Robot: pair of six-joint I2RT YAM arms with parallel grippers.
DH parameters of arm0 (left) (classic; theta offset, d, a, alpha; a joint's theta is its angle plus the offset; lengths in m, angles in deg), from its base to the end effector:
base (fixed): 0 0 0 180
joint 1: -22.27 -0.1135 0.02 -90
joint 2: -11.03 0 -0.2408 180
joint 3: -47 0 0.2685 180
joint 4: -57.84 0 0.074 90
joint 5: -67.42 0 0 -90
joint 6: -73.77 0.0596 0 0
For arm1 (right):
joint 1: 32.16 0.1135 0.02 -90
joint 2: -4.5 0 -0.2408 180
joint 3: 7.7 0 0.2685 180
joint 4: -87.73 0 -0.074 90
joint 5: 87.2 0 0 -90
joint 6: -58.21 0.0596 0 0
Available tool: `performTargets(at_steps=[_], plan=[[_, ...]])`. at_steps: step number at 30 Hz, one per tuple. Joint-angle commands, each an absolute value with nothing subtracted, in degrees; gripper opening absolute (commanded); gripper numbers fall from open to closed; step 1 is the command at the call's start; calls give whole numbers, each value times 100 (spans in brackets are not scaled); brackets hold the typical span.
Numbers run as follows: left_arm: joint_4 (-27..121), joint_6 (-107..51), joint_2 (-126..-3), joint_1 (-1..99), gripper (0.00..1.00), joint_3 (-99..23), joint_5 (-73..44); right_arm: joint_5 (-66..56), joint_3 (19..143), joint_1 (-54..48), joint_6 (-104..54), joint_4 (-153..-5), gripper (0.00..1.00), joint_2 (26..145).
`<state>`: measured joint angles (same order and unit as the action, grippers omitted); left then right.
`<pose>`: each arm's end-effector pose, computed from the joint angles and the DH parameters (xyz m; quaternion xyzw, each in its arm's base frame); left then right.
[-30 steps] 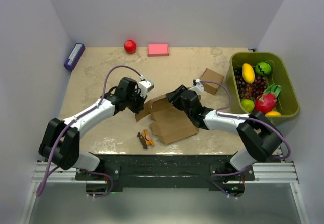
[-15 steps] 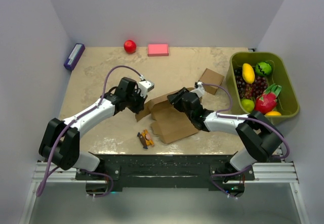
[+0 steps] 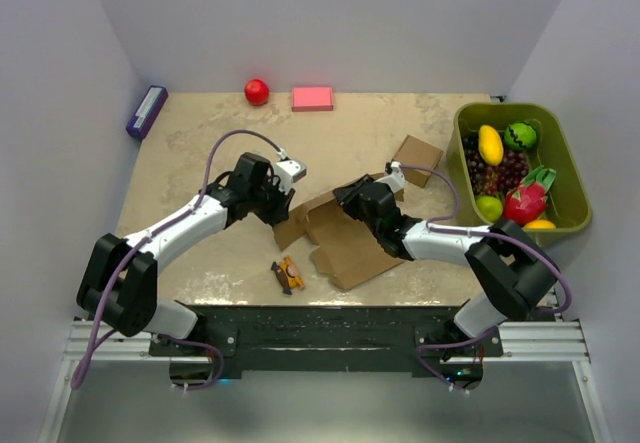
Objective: Fold the paper box
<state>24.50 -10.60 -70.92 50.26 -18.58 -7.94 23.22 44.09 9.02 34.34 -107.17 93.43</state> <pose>0.2835 -0.1677 0.1758 0.3113 0.8787 -0.1836 0.3119 0.2769 0.2146 0.1430 0.2730 0.7764 0.3547 0.4437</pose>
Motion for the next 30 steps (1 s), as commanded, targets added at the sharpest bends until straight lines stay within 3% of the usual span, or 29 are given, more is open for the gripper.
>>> performTargets(at_steps=[1,7,30], plan=[[2717,-947,-6877,5119,34,-1970,-491,2609,4362,871,3509,-10783,26,9459],[3007,-885,-6754,5198,48,-1927,-254,2591,4327,871,3562,-10844,21,9485],[3033,-1034,-7492,5663,51,-2050,-1344,2459,4195,888,3632,-11055,18,9415]])
